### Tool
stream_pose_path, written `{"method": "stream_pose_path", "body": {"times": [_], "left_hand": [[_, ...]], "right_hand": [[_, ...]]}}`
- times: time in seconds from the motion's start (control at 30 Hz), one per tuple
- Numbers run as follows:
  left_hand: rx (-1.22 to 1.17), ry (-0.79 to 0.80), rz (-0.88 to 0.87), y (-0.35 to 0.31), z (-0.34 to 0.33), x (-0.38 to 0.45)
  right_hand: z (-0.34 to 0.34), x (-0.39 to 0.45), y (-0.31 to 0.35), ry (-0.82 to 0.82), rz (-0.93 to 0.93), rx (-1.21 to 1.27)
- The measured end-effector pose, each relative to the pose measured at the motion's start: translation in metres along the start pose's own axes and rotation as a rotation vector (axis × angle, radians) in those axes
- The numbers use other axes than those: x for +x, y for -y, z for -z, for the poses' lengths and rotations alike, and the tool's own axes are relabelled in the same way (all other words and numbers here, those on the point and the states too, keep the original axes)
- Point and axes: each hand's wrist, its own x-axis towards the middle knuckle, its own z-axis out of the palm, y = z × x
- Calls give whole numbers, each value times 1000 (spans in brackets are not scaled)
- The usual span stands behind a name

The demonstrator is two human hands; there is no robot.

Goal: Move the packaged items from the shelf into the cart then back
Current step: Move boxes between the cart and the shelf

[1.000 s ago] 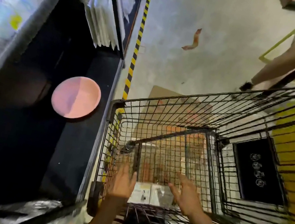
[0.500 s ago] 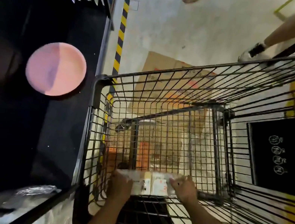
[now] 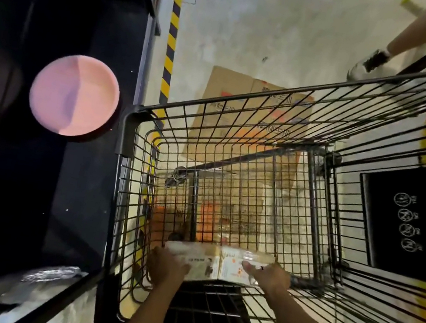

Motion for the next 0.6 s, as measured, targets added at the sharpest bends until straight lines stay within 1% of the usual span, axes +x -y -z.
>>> {"method": "stream_pose_path", "body": {"times": [0.07,0.1,0.17,0.2,0.27,0.33,0.43,0.47,0.6], "left_hand": [[-24,29,-18,1,-1,0],[-40,40,-20,1,-2,-1],[-64,47,-50,1,-2,-3],[-83,56,-70,1,-1,-4],[-149,97,-103,1,-2,-5],[-188,124,-114,3,-4,-4],[-180,118,-171,3,0,-5],[-215,114,-188,2,1,-5],[-352,56,-229,-4,6,-9]], "right_hand": [[-1,5,-6,-9,-85,84],[-2,7,-8,-43,-104,161],[-2,4,-7,-48,-114,368],[-3,5,-8,-29,-110,482],[-12,21,-21,24,-92,619],[-13,17,-23,56,-65,629],[0,-5,-9,75,-10,669],[6,-15,-3,99,-10,677],[22,-39,16,89,70,708]]}}
